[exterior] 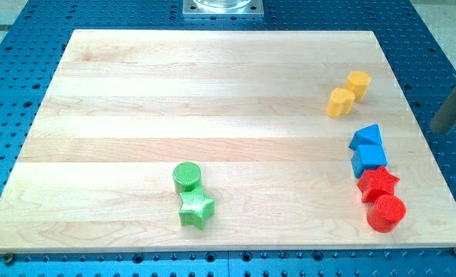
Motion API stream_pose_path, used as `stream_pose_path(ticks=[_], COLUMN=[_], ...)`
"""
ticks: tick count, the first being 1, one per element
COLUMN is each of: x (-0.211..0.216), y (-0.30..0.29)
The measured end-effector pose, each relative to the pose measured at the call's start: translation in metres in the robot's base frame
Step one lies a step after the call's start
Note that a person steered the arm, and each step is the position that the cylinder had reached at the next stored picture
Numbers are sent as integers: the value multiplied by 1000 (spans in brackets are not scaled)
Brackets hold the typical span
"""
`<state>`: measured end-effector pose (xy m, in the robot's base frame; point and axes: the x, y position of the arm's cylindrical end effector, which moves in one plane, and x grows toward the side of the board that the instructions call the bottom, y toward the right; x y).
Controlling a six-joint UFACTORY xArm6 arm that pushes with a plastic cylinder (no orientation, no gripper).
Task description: Move the heart towards the left
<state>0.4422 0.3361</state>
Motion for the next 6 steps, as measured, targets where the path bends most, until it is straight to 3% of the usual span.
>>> stream_pose_path(ticks=[2, 4, 5, 6], x=[0, 0, -38, -45], y=[-8, -70, -135, -271])
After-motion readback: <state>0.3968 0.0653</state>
